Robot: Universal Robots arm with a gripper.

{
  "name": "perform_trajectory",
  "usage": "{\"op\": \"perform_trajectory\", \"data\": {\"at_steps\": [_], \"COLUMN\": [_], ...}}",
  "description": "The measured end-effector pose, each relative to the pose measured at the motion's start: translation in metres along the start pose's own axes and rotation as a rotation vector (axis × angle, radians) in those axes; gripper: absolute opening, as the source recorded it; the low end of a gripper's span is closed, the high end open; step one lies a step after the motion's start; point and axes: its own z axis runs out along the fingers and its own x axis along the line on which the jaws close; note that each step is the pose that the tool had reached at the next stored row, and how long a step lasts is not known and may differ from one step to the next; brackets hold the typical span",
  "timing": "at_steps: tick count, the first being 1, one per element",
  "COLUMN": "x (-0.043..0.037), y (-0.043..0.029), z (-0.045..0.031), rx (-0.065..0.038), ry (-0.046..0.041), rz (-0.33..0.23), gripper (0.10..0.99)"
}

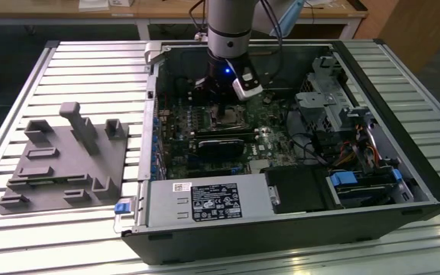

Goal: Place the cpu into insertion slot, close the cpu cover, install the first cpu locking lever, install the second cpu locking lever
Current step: 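Close the cpu cover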

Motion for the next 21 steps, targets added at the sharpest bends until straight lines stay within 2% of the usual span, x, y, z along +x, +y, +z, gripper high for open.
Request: {"op": "perform_trajectory", "data": {"at_steps": [7,11,16,21], "x": [0.0,0.0001,0.0007,0.007], "y": [0.0,0.0,-0.0001,-0.0006], "z": [0.0,0.0001,0.0005,0.0011], "rx": [0.001,0.001,0.001,0.001], "ry": [0.0026,0.0026,0.0017,0.0014], "rz": [-0.119,-0.116,-0.074,-0.064], "gripper": [0.106,0.106,0.106,0.106]}}
